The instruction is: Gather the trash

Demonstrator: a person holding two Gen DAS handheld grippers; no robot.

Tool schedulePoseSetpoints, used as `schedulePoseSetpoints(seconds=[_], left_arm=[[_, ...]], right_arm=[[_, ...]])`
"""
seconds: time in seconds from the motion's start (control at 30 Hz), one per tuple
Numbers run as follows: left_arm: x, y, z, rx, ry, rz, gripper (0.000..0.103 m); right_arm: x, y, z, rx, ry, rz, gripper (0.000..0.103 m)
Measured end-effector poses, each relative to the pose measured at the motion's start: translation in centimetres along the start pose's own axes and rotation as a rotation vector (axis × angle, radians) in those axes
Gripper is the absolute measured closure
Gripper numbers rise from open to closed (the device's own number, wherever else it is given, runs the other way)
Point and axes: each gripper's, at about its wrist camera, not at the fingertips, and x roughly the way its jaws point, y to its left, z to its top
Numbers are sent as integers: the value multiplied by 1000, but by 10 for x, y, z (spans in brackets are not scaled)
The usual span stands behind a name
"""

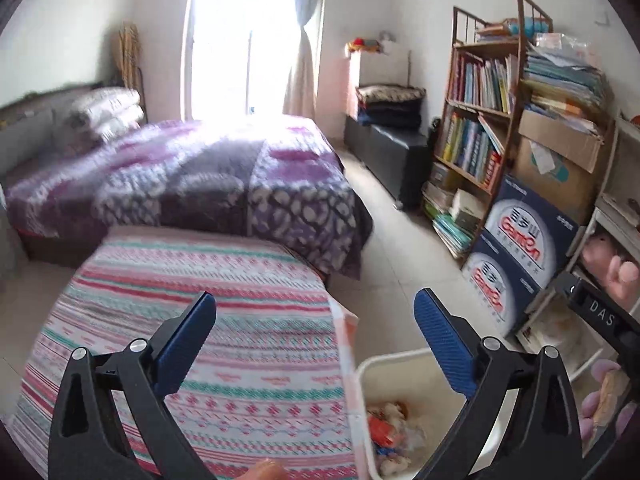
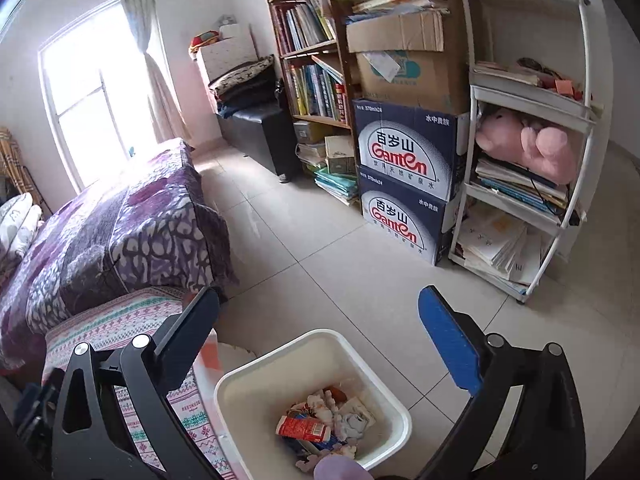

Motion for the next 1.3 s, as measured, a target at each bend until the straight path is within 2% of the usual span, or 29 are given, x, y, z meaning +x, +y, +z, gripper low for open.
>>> schedulePoseSetpoints(seconds=[0.07,0.1,0.2,0.33,0.4,0.47,0.6,0.77,0.93,1.1,1.3], left_arm=[[-21,8,3,48,-99,116,7],[-28,14,5,67,-117,155,7],[-36,35,6,98,-57,217,7],[-37,75,-9,2,18,231,7],[-34,93,-21,-52,49,238,7],[-27,102,-27,-59,90,236,7],[-29,109,-36,-31,67,270,7],[-25,117,-40,-34,78,274,7],[-24,115,-39,-13,51,306,7],[-29,121,-39,-36,39,319,7],[-32,123,-36,-54,30,302,7]], right_arm=[[-12,14,-2,-31,-25,19,7],[-19,21,-3,-45,-42,22,7],[-39,49,-10,-112,-89,31,7],[-60,82,-37,-233,-130,41,7],[-61,89,-48,-251,-117,49,7],[-61,94,-55,-241,-96,60,7],[-53,105,-62,-227,-42,98,7],[-53,119,-76,-235,-51,130,7],[-51,128,-85,-245,-68,139,7],[-50,132,-86,-255,-62,147,7],[-55,137,-90,-291,-89,150,7]])
